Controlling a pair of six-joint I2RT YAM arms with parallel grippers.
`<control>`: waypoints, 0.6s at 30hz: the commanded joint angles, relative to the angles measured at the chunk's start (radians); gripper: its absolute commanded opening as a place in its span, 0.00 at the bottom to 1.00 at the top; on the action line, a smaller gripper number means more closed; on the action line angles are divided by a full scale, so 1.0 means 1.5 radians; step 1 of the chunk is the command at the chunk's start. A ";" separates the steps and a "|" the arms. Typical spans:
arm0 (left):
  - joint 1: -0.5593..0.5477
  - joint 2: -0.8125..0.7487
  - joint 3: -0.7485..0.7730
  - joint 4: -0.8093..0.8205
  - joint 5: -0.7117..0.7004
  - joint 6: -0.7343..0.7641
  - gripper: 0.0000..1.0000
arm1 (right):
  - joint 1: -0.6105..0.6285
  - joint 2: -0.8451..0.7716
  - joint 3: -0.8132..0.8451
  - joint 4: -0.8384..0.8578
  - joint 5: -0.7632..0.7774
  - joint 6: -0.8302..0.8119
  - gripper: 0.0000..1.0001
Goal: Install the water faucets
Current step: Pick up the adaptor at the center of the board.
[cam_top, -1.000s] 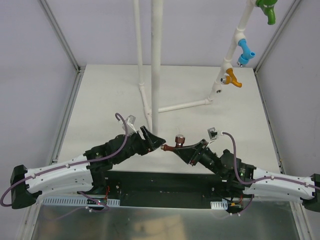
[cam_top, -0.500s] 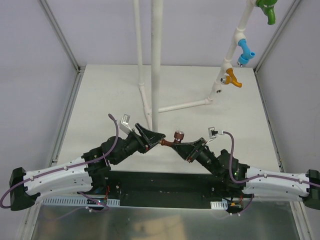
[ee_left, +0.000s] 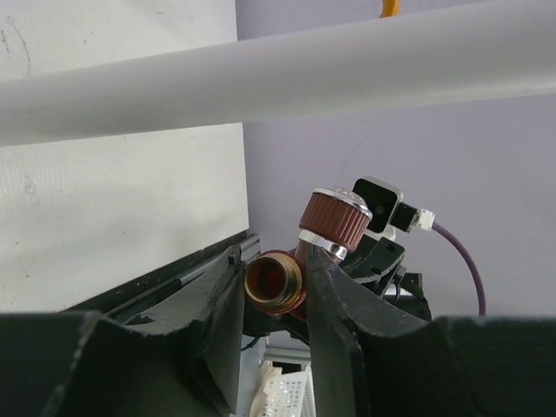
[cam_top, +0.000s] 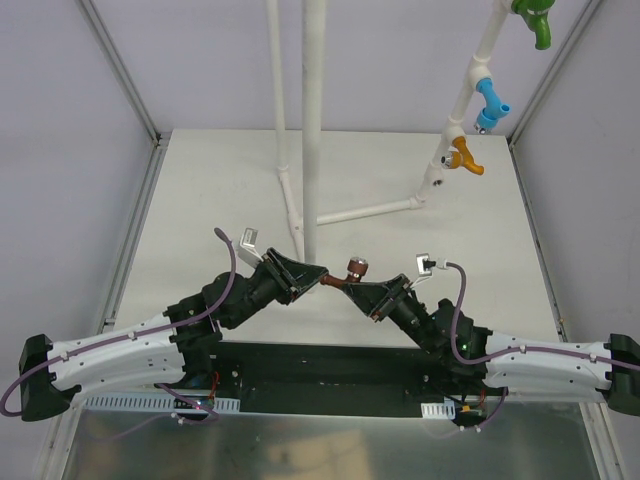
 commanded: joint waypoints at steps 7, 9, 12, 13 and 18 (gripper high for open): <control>-0.007 0.017 0.015 0.036 -0.005 -0.015 0.00 | 0.000 0.001 0.009 0.052 0.007 0.008 0.00; -0.008 0.018 0.017 0.038 -0.003 -0.012 0.00 | -0.001 0.008 0.004 0.068 -0.008 -0.004 0.13; -0.008 0.018 0.024 0.038 0.006 -0.003 0.00 | -0.001 0.008 0.007 0.076 -0.039 -0.025 0.29; -0.007 0.019 0.026 0.038 0.010 -0.001 0.00 | -0.001 0.005 0.009 0.076 -0.049 -0.032 0.34; -0.007 0.033 0.034 0.038 0.042 0.005 0.00 | -0.001 -0.026 0.022 0.030 -0.104 -0.066 0.46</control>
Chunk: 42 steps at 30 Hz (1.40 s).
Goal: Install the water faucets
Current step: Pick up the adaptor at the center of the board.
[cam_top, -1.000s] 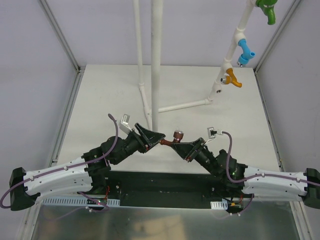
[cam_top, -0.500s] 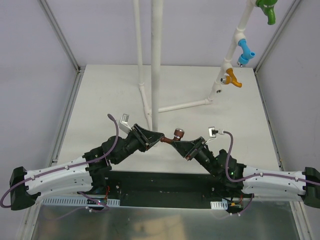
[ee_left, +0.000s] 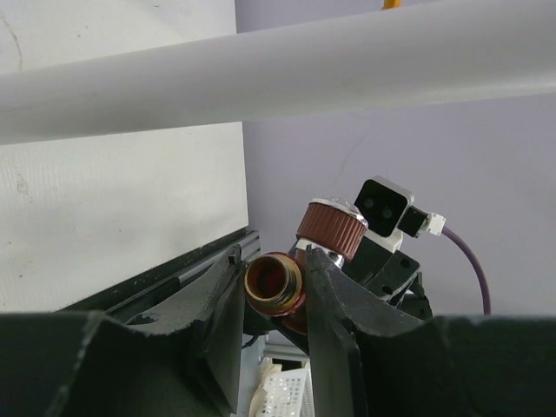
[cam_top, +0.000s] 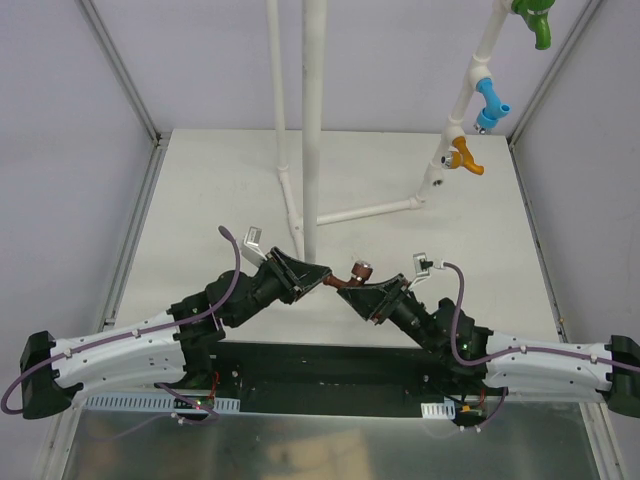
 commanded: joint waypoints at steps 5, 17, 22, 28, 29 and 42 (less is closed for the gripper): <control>-0.007 0.023 0.022 0.043 0.052 -0.007 0.00 | 0.003 -0.046 0.036 -0.014 -0.071 -0.050 0.47; -0.013 0.022 0.020 0.071 0.030 0.006 0.00 | 0.003 0.024 0.030 0.101 0.000 -0.032 0.40; -0.016 0.022 0.014 0.082 0.031 0.005 0.00 | 0.003 0.053 0.050 0.127 0.004 -0.040 0.37; -0.016 0.011 0.004 0.082 0.027 0.006 0.00 | 0.003 0.057 0.053 0.139 0.018 -0.048 0.37; -0.017 0.010 0.002 0.082 0.026 0.005 0.00 | 0.003 0.056 0.053 0.140 0.018 -0.050 0.38; -0.019 0.002 -0.005 0.084 0.021 0.003 0.00 | 0.003 0.054 0.044 0.164 0.044 -0.054 0.44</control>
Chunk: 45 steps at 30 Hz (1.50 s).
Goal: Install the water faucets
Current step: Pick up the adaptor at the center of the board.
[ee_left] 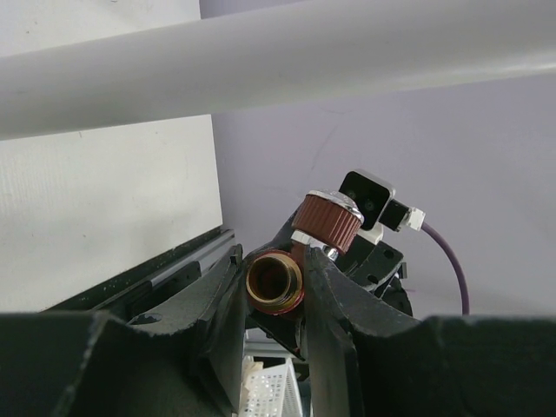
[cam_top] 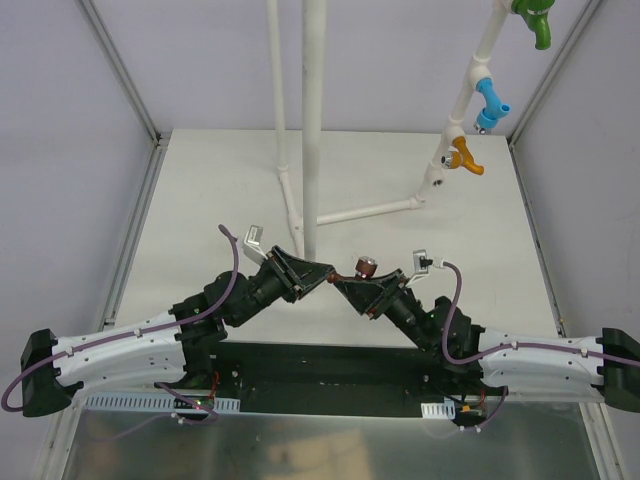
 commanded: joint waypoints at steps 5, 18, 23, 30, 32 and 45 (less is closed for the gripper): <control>-0.010 -0.013 -0.010 0.027 0.005 0.002 0.00 | 0.001 -0.005 0.020 0.104 0.034 -0.008 0.44; -0.010 -0.009 -0.012 0.030 0.007 0.001 0.00 | 0.001 0.019 0.033 0.090 0.018 -0.011 0.00; -0.010 -0.004 -0.010 0.030 0.009 0.003 0.00 | 0.001 0.012 0.055 0.023 0.010 -0.014 0.00; -0.010 -0.008 -0.011 0.035 0.010 0.004 0.28 | 0.001 -0.010 0.074 -0.074 0.005 -0.041 0.00; -0.010 -0.012 -0.013 0.035 0.009 0.005 0.38 | 0.000 -0.025 0.061 -0.076 0.007 -0.043 0.00; -0.010 -0.029 0.042 -0.192 0.004 0.204 0.59 | 0.001 -0.256 0.055 -0.482 0.243 -0.025 0.00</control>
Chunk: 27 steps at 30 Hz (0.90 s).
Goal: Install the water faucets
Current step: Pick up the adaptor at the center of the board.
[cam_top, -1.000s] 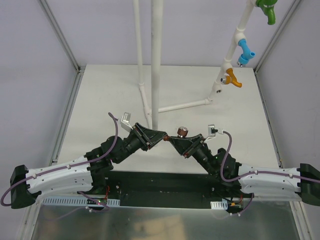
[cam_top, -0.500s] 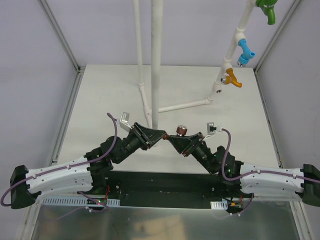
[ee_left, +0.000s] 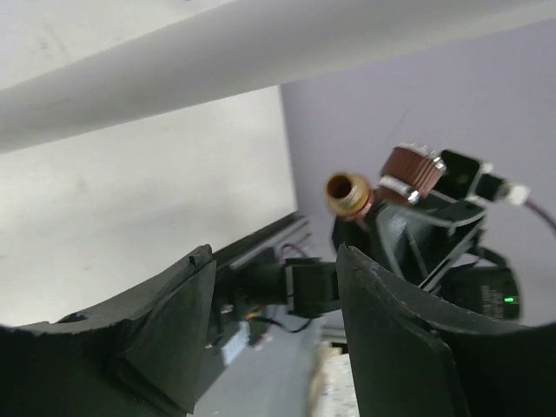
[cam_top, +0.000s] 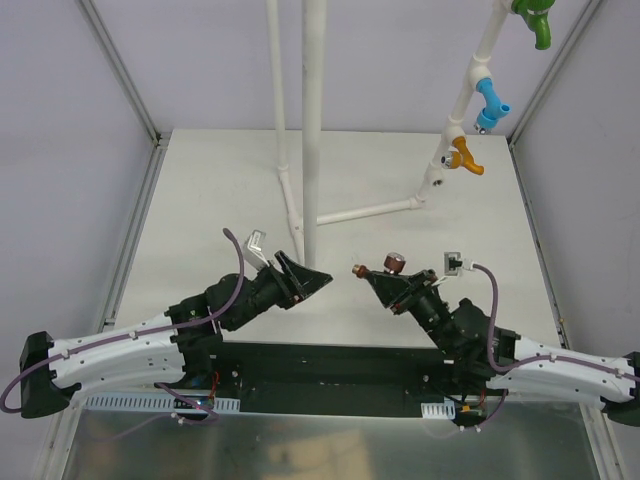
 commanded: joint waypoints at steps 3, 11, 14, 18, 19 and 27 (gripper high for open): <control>-0.005 0.000 0.085 -0.220 0.021 0.247 0.60 | 0.001 -0.096 0.051 -0.321 0.184 0.031 0.00; -0.004 -0.149 0.064 -0.424 -0.197 0.201 0.45 | 0.001 -0.115 0.131 -0.549 0.311 0.136 0.00; 0.004 -0.203 0.055 -0.449 -0.272 0.212 0.40 | 0.001 -0.083 0.174 -0.635 0.338 0.162 0.00; 0.082 -0.133 0.084 -0.415 -0.211 0.274 0.43 | 0.000 -0.027 0.214 -0.698 0.345 0.185 0.00; 0.135 -0.104 0.092 -0.397 -0.163 0.287 0.45 | -0.001 -0.015 0.222 -0.703 0.343 0.188 0.00; 0.440 0.149 0.098 -0.034 0.307 0.270 0.40 | -0.180 0.083 0.248 -0.629 0.100 0.101 0.00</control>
